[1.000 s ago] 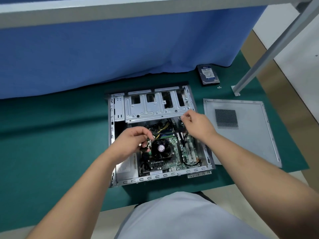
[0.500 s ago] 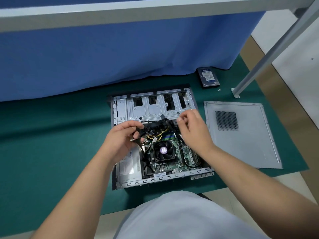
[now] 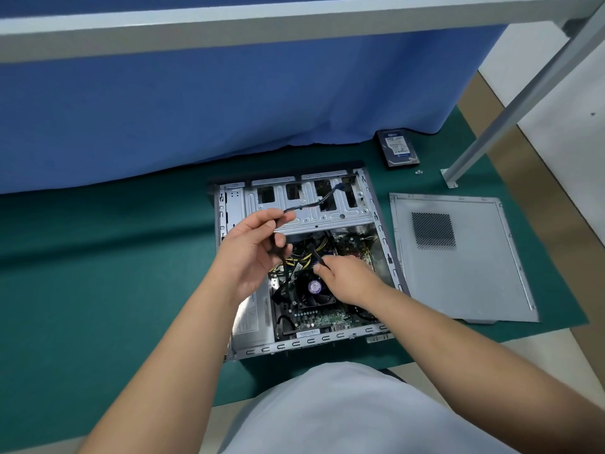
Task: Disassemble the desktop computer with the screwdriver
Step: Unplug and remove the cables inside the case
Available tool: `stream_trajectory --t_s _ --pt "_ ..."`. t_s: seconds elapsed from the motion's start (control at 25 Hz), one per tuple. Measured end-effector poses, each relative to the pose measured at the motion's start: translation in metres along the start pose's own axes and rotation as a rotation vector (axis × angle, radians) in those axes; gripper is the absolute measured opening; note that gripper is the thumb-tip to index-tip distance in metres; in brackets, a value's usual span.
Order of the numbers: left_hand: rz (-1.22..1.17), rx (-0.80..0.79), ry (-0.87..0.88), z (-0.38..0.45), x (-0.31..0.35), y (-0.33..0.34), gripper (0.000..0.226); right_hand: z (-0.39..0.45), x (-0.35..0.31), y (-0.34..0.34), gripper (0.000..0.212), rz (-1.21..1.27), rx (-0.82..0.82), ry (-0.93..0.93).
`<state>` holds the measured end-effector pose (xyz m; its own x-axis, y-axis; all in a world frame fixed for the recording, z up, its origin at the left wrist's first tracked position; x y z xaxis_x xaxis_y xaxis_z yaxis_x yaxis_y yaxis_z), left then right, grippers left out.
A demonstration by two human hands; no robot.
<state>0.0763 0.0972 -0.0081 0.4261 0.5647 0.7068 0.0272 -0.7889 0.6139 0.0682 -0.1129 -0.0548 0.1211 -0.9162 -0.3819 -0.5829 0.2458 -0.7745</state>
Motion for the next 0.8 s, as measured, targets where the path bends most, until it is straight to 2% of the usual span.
stream_trajectory --t_s 0.08,0.16,0.28,0.36,0.44,0.52,0.56,0.64,0.72,0.8 --pt "-0.026 0.057 0.031 0.003 0.001 -0.001 0.033 -0.005 0.002 -0.001 0.057 0.055 -0.040 0.034" --pt "-0.053 0.114 0.056 0.004 0.007 -0.006 0.030 -0.012 0.006 -0.004 0.068 0.094 -0.005 0.063" --pt "-0.105 0.163 0.115 0.003 0.020 -0.017 0.031 -0.014 0.013 -0.011 0.055 0.254 0.248 0.120" --pt "-0.139 0.184 0.176 0.001 0.032 -0.024 0.034 -0.015 0.008 -0.021 0.064 0.353 0.417 0.169" --pt "-0.177 0.236 0.253 -0.001 0.042 -0.032 0.035 -0.017 0.002 -0.028 0.071 0.107 0.535 0.166" --pt "-0.247 0.321 0.341 0.000 0.052 -0.041 0.036 -0.018 -0.014 -0.034 0.059 -0.219 0.604 0.005" --pt "-0.295 0.359 0.382 0.001 0.056 -0.047 0.036 -0.017 -0.023 -0.035 0.051 -0.285 0.540 -0.127" --pt "-0.384 0.429 0.435 0.003 0.066 -0.059 0.036 -0.009 -0.045 -0.026 0.045 -0.215 0.247 -0.301" --pt "-0.459 0.505 0.467 0.005 0.075 -0.074 0.037 0.003 -0.065 -0.012 0.056 0.025 -0.075 -0.268" --pt "-0.498 0.580 0.483 0.008 0.080 -0.092 0.039 0.017 -0.079 0.000 0.064 0.165 -0.225 -0.211"
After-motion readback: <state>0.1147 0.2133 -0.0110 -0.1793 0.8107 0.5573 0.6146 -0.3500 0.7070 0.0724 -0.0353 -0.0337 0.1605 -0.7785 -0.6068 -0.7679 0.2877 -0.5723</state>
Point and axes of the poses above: each hand's wrist, its own z-axis towards the middle knuckle, its own y-axis out of the palm, x = y × z, the point moved 1 cm from there along z, towards the middle knuckle, and after that the axes turned 4 degrees about -x, right-handed, at the moved point
